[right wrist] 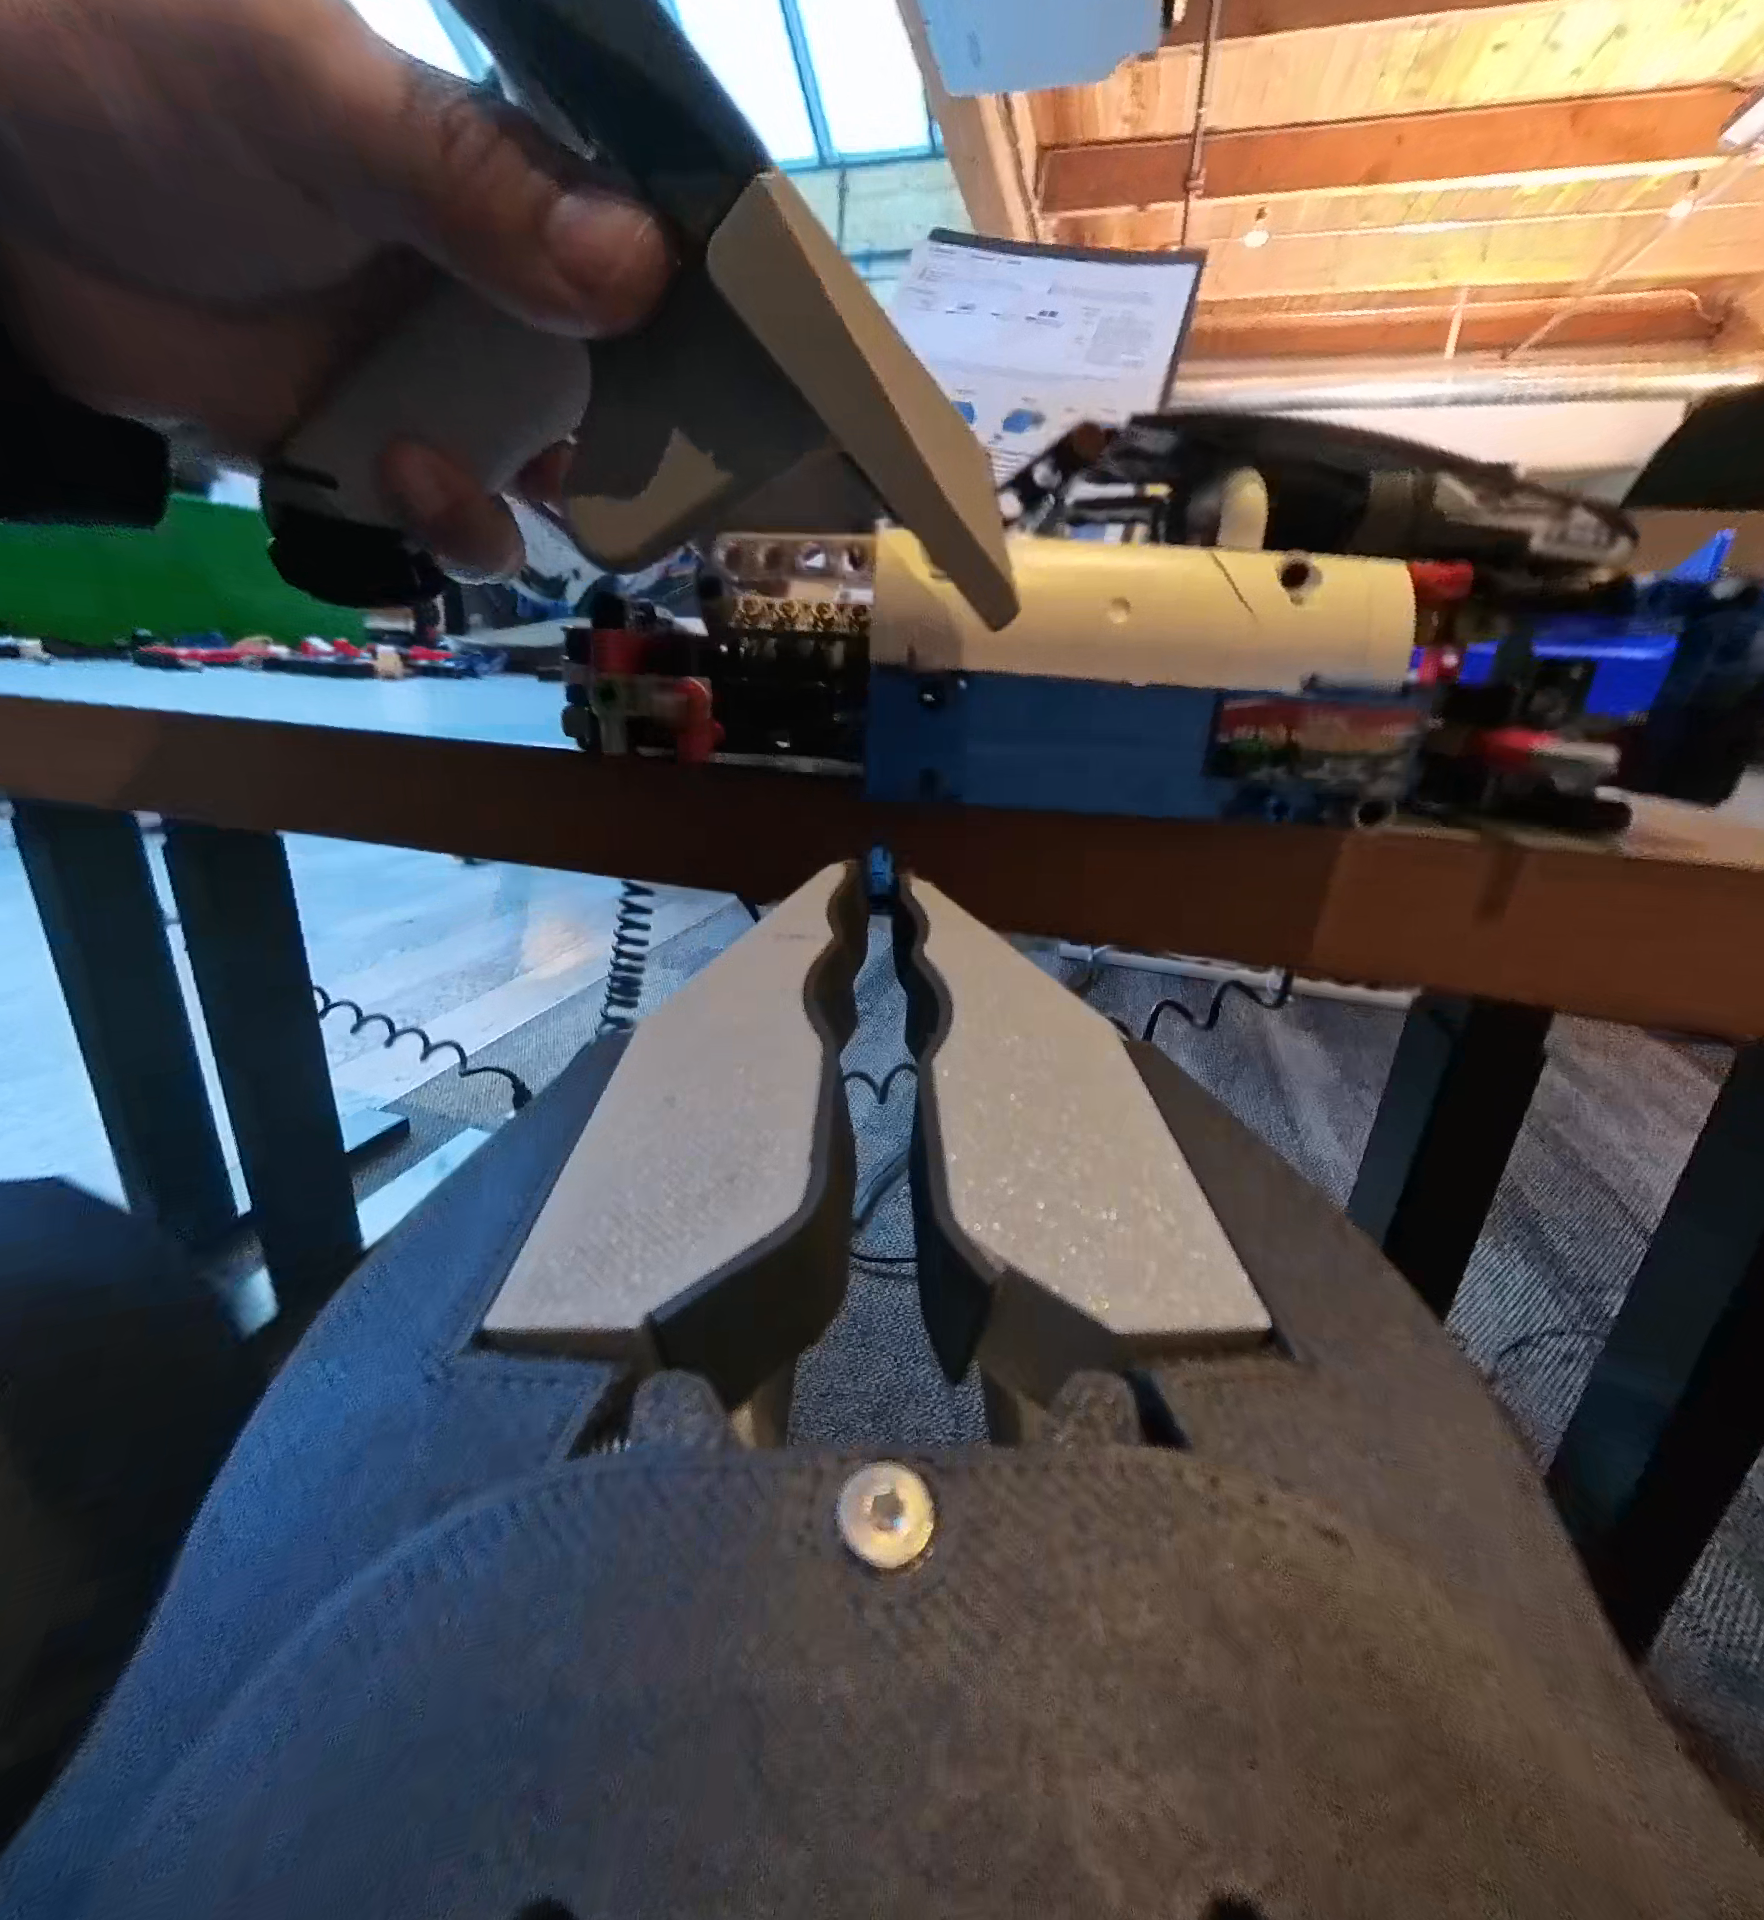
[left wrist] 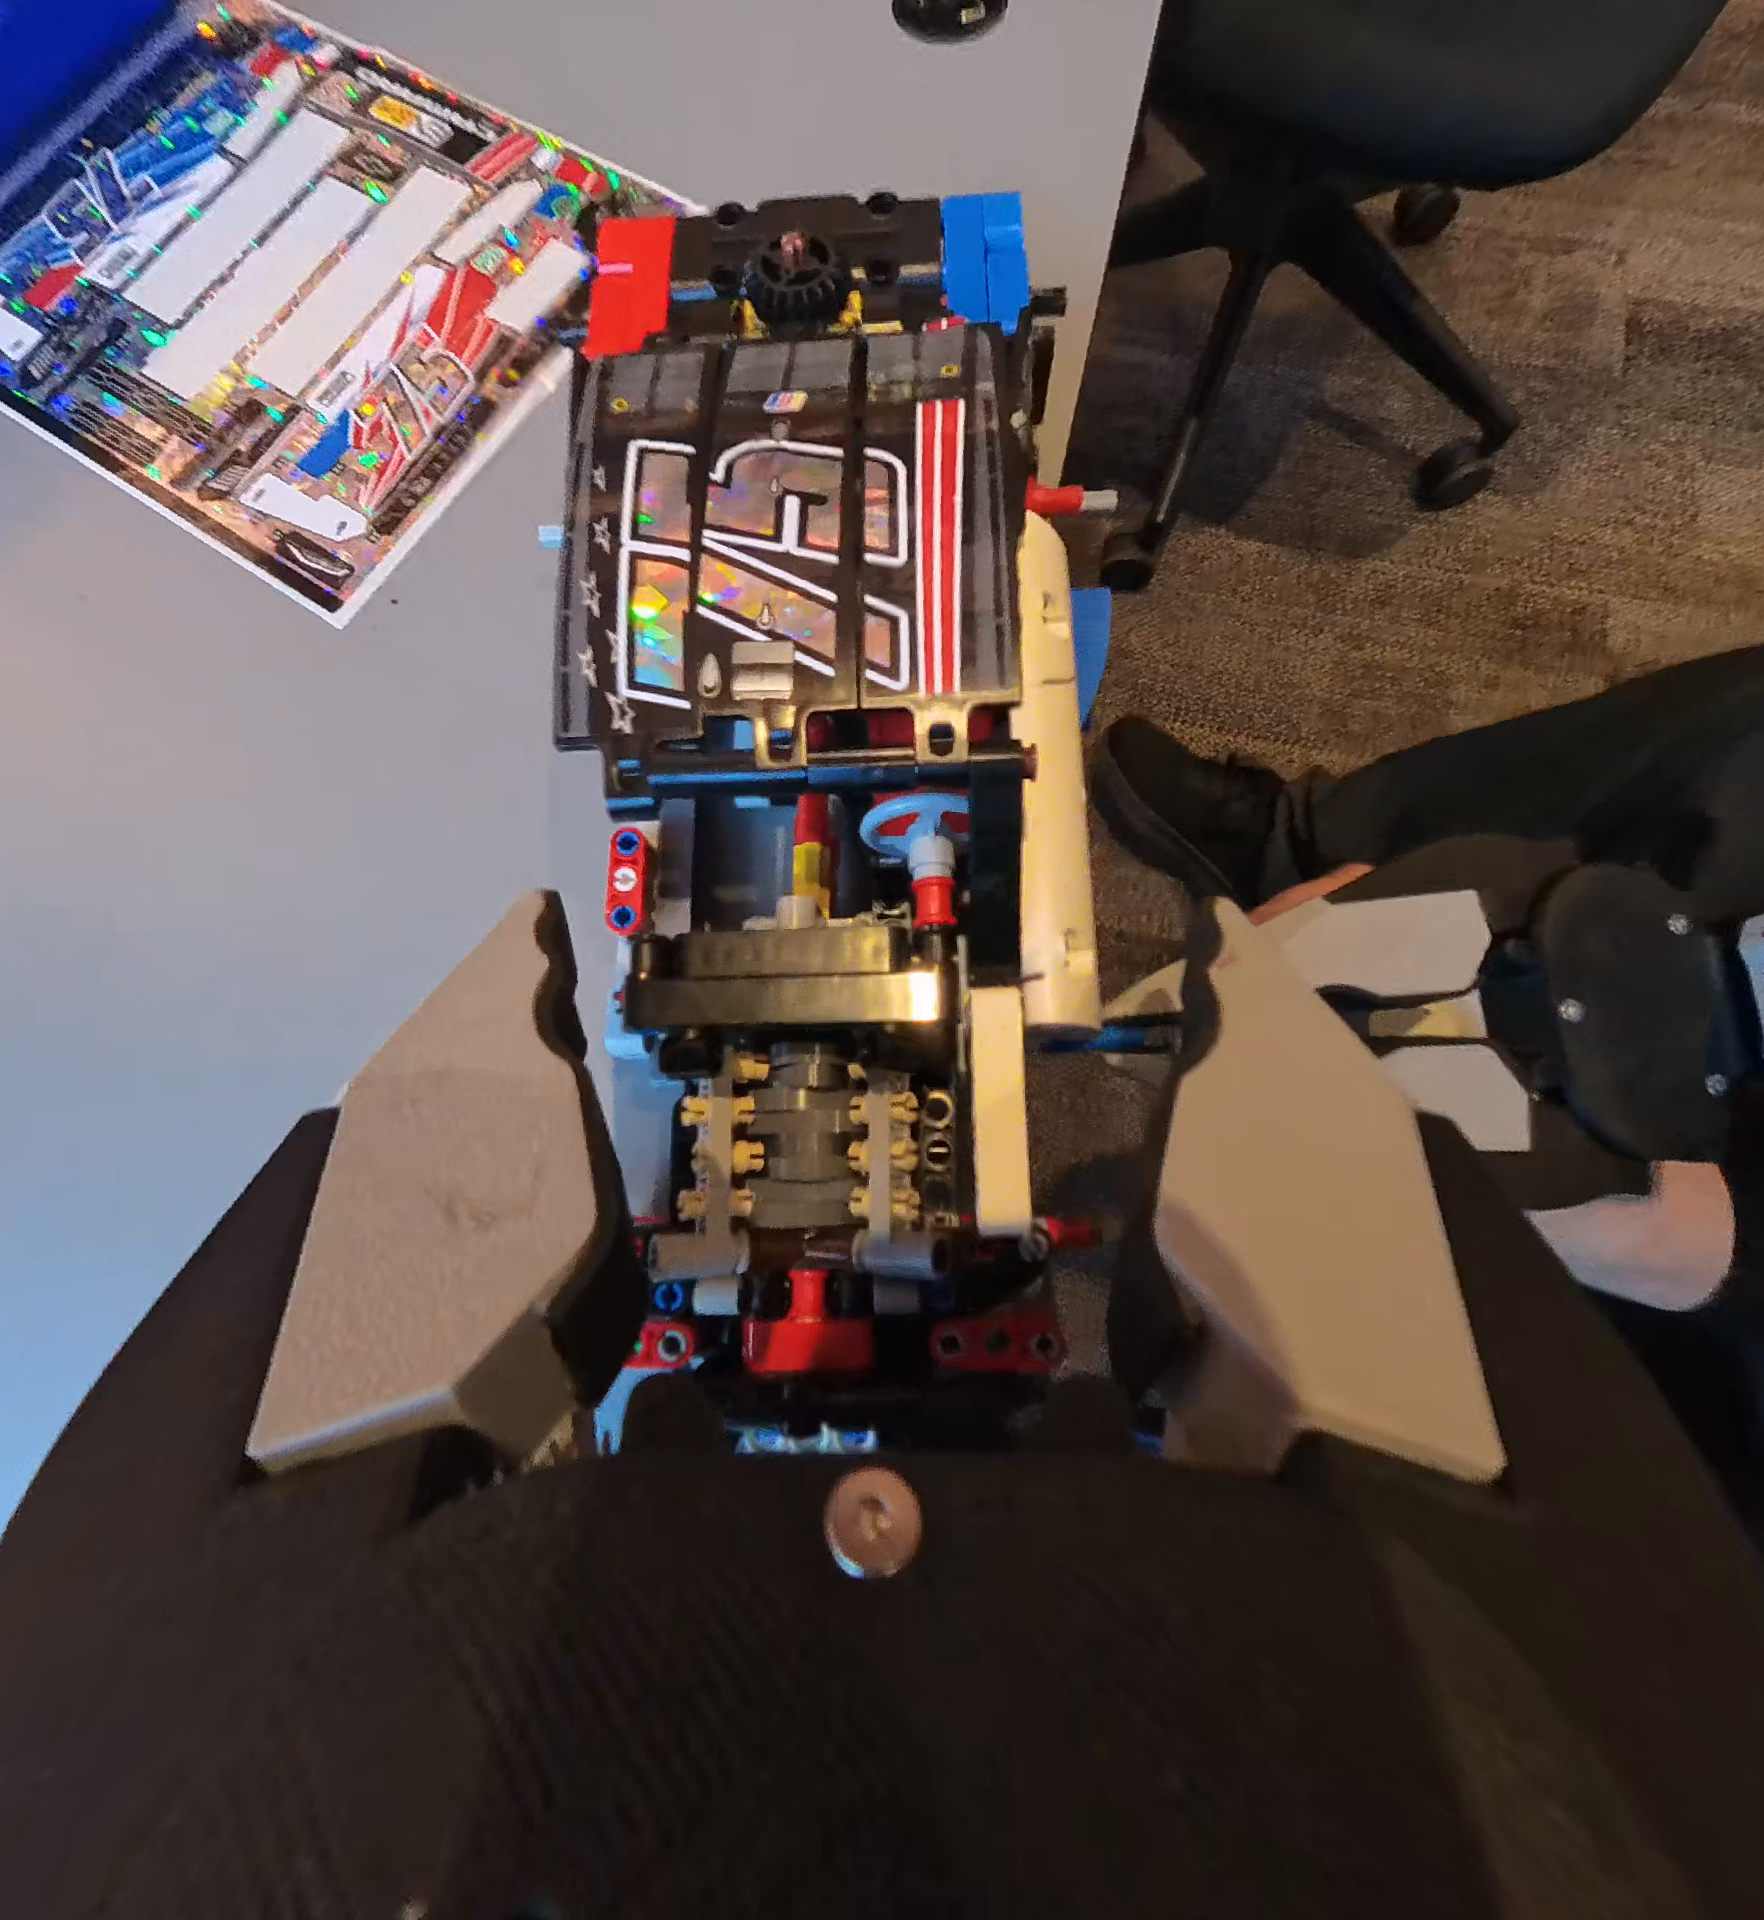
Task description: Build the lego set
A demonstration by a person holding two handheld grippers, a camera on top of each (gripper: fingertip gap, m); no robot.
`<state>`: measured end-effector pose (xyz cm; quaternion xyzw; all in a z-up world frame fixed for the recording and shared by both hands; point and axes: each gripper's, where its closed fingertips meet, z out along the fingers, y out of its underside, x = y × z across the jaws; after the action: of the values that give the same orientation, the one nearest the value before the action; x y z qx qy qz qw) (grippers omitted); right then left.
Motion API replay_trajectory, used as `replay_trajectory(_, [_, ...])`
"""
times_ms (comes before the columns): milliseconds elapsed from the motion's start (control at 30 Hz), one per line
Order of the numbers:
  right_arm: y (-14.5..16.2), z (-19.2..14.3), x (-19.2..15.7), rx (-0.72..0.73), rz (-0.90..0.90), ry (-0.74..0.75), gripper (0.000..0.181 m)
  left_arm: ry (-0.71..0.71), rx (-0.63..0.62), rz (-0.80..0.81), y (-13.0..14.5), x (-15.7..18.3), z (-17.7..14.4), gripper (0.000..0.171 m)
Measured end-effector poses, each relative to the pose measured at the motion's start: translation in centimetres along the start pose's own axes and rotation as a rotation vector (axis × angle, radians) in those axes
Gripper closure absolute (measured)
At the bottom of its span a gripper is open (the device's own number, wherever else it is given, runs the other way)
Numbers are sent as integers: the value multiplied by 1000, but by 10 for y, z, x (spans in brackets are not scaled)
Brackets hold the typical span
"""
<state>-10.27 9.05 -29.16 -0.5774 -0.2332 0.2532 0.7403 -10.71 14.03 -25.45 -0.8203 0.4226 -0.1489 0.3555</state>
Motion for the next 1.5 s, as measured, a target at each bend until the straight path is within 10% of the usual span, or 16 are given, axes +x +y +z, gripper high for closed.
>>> replay_trajectory(1500, [-11,3,12,95,129,182,179,-84,-64,85,8,-5,14,76])
